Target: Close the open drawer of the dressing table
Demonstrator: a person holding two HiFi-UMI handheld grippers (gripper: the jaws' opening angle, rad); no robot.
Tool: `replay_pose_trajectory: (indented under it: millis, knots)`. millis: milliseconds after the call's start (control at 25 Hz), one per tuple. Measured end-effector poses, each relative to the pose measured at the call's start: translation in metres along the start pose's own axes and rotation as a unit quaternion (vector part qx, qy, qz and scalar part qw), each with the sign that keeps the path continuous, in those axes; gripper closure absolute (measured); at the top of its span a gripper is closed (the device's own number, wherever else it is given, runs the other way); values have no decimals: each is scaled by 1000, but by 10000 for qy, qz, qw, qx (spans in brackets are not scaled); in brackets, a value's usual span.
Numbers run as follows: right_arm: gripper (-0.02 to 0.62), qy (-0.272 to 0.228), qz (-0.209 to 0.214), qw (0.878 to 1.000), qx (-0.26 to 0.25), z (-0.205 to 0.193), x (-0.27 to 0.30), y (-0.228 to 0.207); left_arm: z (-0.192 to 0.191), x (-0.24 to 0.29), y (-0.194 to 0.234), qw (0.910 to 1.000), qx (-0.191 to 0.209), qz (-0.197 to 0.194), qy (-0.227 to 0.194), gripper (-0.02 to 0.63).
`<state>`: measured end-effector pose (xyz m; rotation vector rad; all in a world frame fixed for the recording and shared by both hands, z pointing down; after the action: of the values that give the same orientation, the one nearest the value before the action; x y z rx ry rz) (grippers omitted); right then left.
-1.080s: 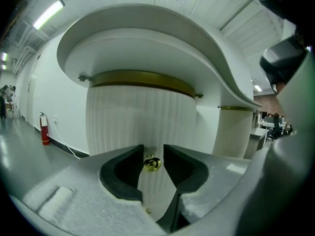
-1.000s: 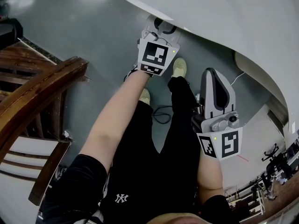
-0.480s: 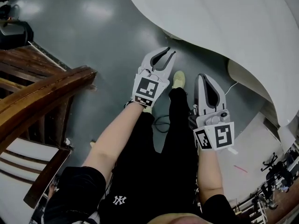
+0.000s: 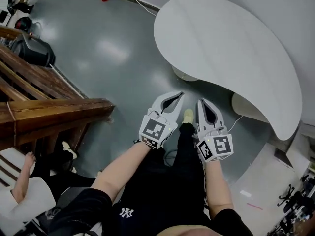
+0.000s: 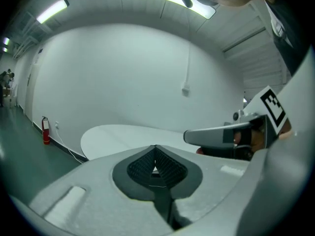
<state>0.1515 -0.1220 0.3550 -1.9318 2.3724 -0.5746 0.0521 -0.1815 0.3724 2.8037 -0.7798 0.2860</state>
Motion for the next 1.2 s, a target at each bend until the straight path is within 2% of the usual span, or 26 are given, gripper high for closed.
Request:
replay_pose_trajectory:
  millis: [200, 400, 640, 880, 1200]
  knots:
    - [580, -201, 190, 9994, -197, 50, -17, 35, 62, -45, -16, 9997, -147, 98, -161, 596]
    - [580, -357, 251, 9987, -262, 82, -33, 58, 104, -79, -22, 9990, -209, 219, -339, 597]
    - [580, -481, 402, 9977, -261, 109, -43, 91, 143, -111, -29, 9980, -131, 184, -588, 597]
    - [581, -698, 514, 9949, -519, 148, -48, 108, 179, -122, -38, 9960, 62, 118, -884, 597]
    - [581, -821, 620, 9928, -621, 163, -47, 124, 199, -135, -34, 9939, 121, 245, -1066, 597]
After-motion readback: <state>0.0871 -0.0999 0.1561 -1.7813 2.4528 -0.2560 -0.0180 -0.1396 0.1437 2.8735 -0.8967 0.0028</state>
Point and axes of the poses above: the fingertips, and each gripper's own axes: x forward along the fingers, y to its left, z out of its top, the point moved 5 cm from there along -x, backward along the fingers, and after that the axes turned 3 degrees about z, right-handed, at the moved point
